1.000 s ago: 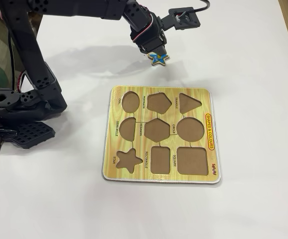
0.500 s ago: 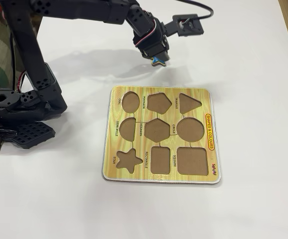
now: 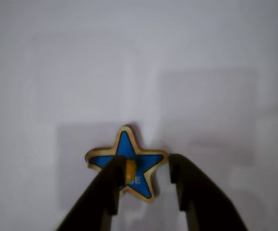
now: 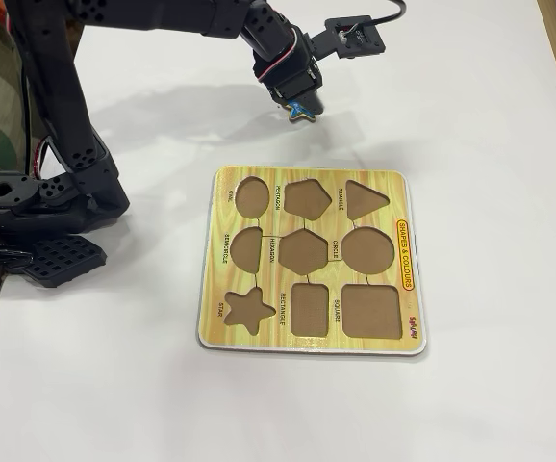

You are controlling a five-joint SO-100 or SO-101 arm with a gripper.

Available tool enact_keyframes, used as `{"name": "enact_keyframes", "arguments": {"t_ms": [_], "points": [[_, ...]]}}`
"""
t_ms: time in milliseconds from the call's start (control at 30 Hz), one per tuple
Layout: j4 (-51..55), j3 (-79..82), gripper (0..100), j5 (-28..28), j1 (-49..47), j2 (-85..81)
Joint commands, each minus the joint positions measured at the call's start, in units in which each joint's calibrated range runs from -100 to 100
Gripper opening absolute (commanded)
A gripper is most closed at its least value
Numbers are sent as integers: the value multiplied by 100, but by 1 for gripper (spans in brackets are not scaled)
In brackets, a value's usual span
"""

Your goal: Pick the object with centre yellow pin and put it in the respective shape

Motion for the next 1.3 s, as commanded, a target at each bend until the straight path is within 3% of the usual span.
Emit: {"name": "enact_keyframes", "arguments": {"t_ms": [0,567,1267], "points": [[-73,-288,12,-1,-41,-132],[-73,-207,12,-27,-491,-73],[-82,-45,12,15,-266,295]]}}
